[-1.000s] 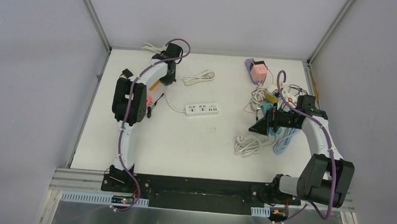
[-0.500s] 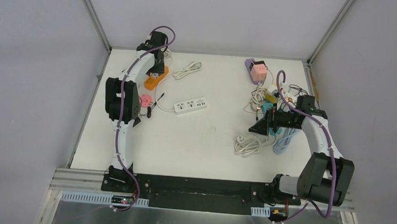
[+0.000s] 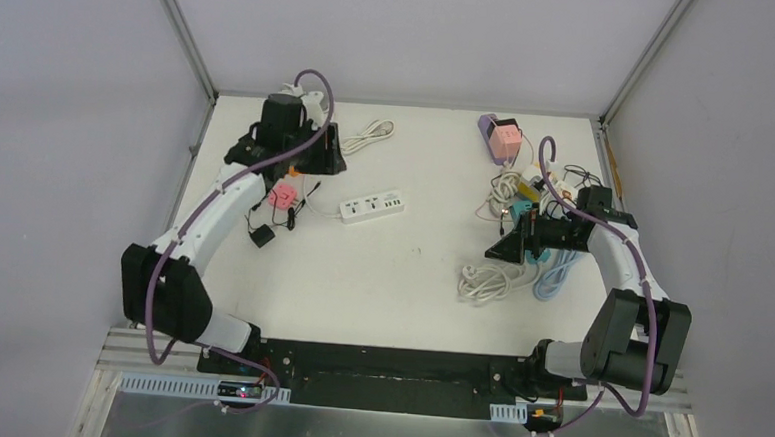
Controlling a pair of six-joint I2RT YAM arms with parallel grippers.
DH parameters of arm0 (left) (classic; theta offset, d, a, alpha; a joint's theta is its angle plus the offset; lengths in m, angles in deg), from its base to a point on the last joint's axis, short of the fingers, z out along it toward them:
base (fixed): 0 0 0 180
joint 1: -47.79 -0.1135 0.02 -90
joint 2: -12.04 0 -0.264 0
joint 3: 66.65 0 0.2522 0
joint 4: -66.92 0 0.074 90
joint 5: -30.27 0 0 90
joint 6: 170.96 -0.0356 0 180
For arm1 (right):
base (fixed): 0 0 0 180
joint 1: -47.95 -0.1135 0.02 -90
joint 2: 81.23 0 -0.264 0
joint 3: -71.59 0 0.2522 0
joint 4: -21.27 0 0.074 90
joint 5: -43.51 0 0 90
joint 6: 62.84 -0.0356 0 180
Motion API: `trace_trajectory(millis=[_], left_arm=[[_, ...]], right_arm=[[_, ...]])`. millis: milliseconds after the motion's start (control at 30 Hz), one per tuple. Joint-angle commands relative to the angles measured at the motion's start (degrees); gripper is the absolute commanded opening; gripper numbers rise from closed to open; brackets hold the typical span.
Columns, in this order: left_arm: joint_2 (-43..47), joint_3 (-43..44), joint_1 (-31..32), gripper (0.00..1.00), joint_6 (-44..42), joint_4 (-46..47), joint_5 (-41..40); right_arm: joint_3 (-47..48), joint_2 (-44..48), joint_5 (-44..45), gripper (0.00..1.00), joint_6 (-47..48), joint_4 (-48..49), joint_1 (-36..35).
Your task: Pull the plug off the socket
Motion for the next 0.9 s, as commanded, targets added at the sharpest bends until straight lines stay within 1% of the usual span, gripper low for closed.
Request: trace_trajectory(millis=[0, 100, 167, 300, 400, 467, 567, 667, 767, 867], left_arm=[[5.5, -13.3, 6.3, 0.51, 9.5, 16.1, 9.0], [5.4, -20.0, 11.7, 0.46, 15.1, 21.5, 5.6], [3.1, -21.9, 14.4, 0.42, 17.1, 23.2, 3.7], [-4.2, -19.2, 18.4, 0.31, 16.7, 21.4, -1.3], [-9.0, -15.8, 19.5, 0.20, 16.2, 18.8, -5.7], [-12.2, -13.2, 19.6, 0.14, 16.2, 16.0, -9.0], [-15.7, -10.0, 19.6, 0.12, 15.0, 12.2, -14.4], [-18.0, -8.0, 19.5, 0.12, 13.7, 11.0, -18.6], [-21.2, -4.5, 18.7, 0.12, 11.9, 8.2, -20.7], [-24.4, -1.1, 16.4, 0.12, 10.9, 5.8, -21.1]], right_arm=[[2.6, -0.8, -2.4, 0.95, 2.4, 0.0, 0.3], [2.5, -0.9, -2.2, 0.95, 2.6, 0.0, 0.3], [2.5, -0.9, -2.3, 0.95, 2.7, 0.0, 0.3], [2.4, -0.7, -2.5, 0.95, 2.7, -0.3, 0.3], [2.3, -0.4, -2.7, 0.95, 2.8, -0.3, 0.3], [2.2, -0.1, -2.7, 0.95, 2.8, -0.3, 0.3], [2.2, 0.2, -2.8, 0.95, 2.8, -0.4, 0.2], [2.1, 0.4, -2.9, 0.95, 3.0, -0.5, 0.2], [2.1, 0.5, -2.9, 0.95, 3.0, -0.6, 0.2], [2.2, 0.7, -2.9, 0.95, 3.1, -0.7, 0.2]])
